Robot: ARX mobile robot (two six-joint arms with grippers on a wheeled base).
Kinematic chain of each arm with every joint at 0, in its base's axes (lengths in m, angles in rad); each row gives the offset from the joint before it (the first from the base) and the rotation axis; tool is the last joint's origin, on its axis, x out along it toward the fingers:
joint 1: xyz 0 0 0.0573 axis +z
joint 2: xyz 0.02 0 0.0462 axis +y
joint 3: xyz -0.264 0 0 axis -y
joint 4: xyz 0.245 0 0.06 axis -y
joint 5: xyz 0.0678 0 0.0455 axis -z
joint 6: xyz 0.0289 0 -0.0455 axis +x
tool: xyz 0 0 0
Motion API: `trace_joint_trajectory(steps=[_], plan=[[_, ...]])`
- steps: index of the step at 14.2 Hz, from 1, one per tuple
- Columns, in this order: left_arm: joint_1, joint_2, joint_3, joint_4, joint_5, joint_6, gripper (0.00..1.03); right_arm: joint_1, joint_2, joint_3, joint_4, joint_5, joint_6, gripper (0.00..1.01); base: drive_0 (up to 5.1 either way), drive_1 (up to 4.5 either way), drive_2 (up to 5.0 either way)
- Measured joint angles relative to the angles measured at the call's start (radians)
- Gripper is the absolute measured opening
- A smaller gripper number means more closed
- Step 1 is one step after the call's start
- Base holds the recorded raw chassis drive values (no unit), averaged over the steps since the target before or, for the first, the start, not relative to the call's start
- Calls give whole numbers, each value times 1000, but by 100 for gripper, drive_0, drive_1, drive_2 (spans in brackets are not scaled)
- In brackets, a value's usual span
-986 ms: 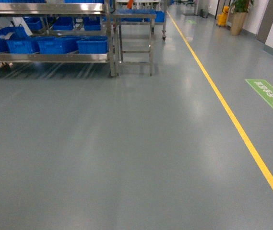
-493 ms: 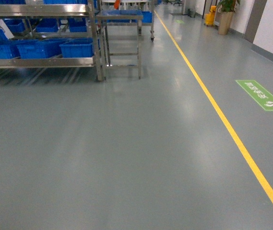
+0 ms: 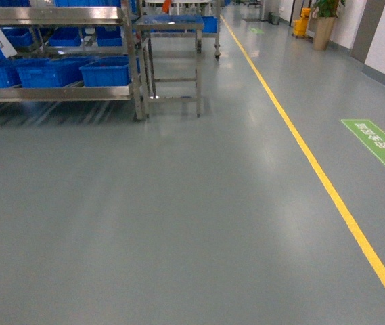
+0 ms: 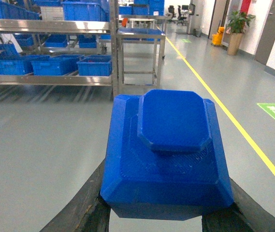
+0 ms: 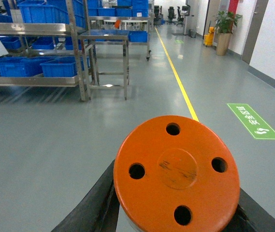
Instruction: Sort blue parts and orange caps into right shelf containers
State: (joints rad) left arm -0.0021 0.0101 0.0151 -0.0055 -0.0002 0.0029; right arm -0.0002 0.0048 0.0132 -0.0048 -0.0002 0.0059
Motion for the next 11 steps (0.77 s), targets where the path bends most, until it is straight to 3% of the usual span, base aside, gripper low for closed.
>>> trace_joint_trajectory(steps=[11], plan=[[0,0,0,-2,0,0,43,0,0,0,1,0,0,43,7,439,-425]])
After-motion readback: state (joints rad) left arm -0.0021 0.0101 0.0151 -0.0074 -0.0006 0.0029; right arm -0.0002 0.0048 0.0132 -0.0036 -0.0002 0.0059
